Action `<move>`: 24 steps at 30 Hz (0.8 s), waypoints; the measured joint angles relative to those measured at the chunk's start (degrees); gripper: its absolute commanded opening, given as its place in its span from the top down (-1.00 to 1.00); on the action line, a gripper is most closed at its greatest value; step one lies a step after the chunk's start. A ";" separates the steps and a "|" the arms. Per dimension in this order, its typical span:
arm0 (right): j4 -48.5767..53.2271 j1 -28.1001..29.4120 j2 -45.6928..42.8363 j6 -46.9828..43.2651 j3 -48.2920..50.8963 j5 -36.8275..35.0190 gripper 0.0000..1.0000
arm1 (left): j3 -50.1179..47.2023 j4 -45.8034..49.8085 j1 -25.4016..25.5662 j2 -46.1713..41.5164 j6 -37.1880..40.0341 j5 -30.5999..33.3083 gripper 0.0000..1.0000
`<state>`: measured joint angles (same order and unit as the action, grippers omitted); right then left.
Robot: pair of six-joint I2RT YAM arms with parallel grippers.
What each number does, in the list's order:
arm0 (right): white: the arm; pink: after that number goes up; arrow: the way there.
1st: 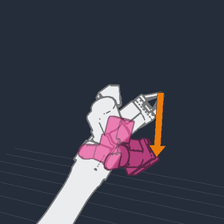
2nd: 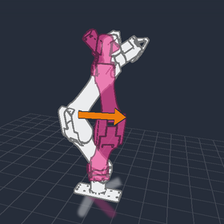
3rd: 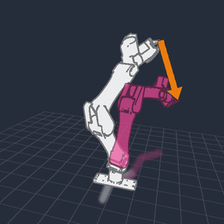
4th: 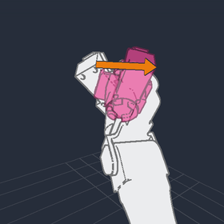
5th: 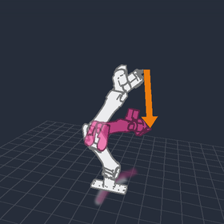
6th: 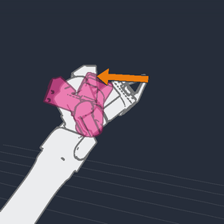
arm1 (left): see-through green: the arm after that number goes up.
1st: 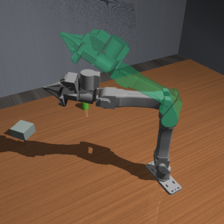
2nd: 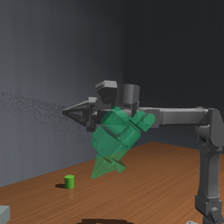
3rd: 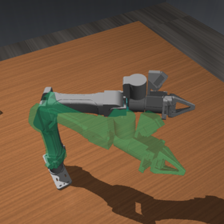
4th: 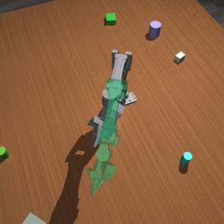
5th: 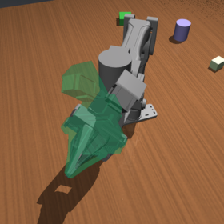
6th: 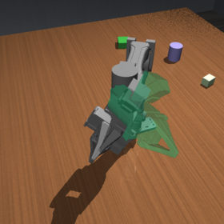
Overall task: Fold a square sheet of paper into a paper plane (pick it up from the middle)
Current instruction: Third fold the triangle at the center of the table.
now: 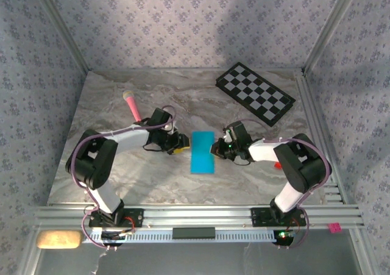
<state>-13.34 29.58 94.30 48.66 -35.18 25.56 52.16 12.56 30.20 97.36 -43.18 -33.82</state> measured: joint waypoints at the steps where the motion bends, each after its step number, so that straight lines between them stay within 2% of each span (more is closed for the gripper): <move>1: -0.35 0.00 0.00 0.00 0.17 0.00 0.85 | 0.22 0.02 0.11 0.46 0.00 -0.09 0.13; 6: -1.11 -0.11 0.15 -0.02 0.44 0.33 0.85 | 1.90 0.04 1.25 2.56 0.04 -0.50 0.24; 24: -1.38 -0.26 0.20 0.02 0.55 0.42 0.86 | 3.19 -0.74 2.99 5.99 -0.96 -0.20 0.28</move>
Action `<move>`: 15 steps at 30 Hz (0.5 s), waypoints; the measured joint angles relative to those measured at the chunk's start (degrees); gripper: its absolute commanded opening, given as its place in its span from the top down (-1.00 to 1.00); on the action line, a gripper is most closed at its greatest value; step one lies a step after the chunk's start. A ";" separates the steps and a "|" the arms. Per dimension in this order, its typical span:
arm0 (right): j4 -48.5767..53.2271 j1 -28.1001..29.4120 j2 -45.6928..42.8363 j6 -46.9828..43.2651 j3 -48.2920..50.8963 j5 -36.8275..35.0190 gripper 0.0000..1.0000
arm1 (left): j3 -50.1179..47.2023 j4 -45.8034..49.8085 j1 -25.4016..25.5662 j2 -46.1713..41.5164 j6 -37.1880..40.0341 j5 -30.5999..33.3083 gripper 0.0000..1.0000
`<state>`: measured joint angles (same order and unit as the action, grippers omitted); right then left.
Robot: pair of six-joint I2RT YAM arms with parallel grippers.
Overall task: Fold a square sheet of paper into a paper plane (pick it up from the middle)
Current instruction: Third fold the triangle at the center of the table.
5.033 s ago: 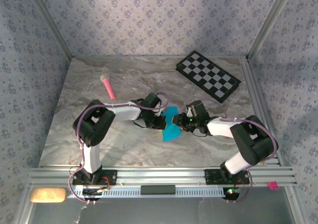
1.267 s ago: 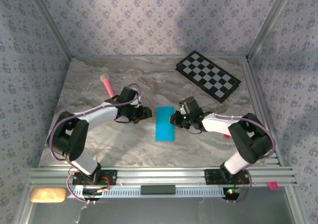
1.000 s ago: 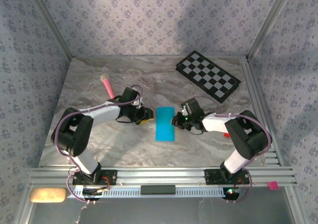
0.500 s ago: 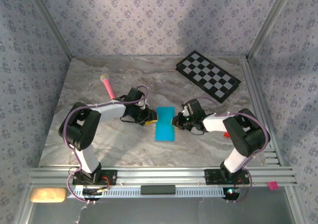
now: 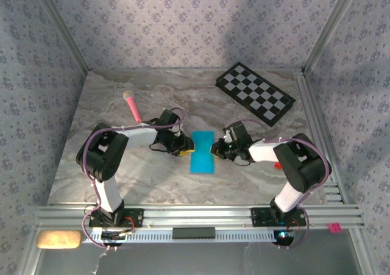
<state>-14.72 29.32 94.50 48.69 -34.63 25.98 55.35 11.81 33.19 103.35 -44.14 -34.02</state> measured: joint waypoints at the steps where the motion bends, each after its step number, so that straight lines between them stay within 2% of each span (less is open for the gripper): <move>1: -0.02 0.00 0.00 0.00 0.00 0.00 0.86 | 0.00 -0.17 0.07 0.00 -0.09 0.00 0.29; 15: -0.17 0.00 0.00 0.00 0.11 0.00 0.86 | -0.02 -1.29 0.96 1.25 -0.57 0.13 0.30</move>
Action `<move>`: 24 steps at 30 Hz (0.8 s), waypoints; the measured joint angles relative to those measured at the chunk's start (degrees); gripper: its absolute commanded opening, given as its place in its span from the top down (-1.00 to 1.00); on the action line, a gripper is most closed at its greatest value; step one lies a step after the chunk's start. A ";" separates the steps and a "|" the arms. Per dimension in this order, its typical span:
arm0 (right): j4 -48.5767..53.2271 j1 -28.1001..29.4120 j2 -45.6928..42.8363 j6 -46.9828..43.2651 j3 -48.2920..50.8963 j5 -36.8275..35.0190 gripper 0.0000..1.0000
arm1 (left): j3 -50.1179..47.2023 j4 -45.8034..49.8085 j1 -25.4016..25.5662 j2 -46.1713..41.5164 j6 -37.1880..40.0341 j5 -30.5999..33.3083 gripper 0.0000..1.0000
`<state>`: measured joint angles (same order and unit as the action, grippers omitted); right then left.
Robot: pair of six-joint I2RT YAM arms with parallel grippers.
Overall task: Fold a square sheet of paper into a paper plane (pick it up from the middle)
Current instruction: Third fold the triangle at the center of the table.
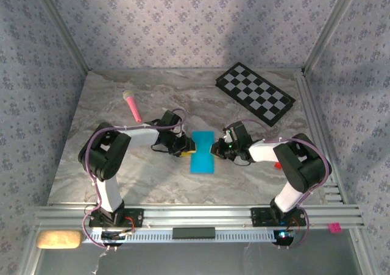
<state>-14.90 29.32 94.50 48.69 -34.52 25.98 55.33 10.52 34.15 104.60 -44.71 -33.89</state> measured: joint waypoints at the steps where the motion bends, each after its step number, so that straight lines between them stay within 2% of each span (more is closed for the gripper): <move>1: 0.00 0.00 0.00 0.00 0.00 0.00 0.86 | 0.00 -0.04 0.00 0.02 -0.02 -0.02 0.30; 24: -0.02 0.00 0.00 0.26 0.00 -0.02 0.86 | 0.02 -0.33 0.00 0.11 -0.66 -0.70 0.35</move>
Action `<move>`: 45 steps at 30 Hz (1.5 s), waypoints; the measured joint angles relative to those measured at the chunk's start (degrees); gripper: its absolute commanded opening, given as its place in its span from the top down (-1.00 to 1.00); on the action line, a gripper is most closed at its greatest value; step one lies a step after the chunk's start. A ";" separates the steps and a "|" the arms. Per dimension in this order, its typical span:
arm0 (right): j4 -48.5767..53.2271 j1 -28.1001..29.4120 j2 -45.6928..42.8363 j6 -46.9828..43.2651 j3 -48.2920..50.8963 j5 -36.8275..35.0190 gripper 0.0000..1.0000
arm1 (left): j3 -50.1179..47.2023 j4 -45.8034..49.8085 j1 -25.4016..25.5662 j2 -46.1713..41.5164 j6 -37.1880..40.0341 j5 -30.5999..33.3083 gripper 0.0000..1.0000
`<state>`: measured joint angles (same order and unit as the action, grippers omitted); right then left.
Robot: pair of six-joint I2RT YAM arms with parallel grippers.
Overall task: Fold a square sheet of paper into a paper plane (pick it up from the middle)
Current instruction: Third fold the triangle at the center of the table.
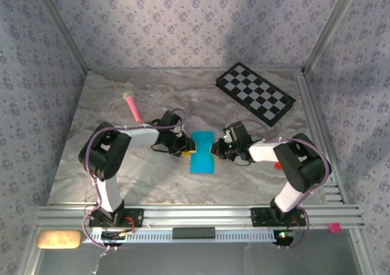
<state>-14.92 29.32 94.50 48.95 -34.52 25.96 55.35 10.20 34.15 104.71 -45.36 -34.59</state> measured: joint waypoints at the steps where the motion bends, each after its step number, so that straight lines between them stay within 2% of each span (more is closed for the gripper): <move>1: 0.00 0.00 0.00 0.00 0.00 -0.02 0.86 | 0.00 -0.04 0.04 0.04 -0.02 -0.15 0.37; 14: 0.00 0.02 0.00 0.20 0.02 -0.04 0.86 | 0.00 -0.35 0.35 0.42 -0.24 -0.50 0.40; 34: 0.04 0.07 -0.22 0.20 0.11 -0.46 0.85 | -1.88 -1.49 -0.39 -0.92 -2.36 1.53 0.86; 38: 0.04 0.22 -0.35 0.17 0.11 -0.46 0.74 | -1.95 -1.46 -0.46 -1.75 -2.97 1.62 0.90; 45: 3.23 1.05 -4.20 -0.94 0.63 -2.82 0.39 | -2.05 -1.33 -1.16 -4.46 -4.79 1.42 0.94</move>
<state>-11.68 30.37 90.30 48.01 -33.89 23.14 53.30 8.86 32.99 100.25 -50.15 -33.17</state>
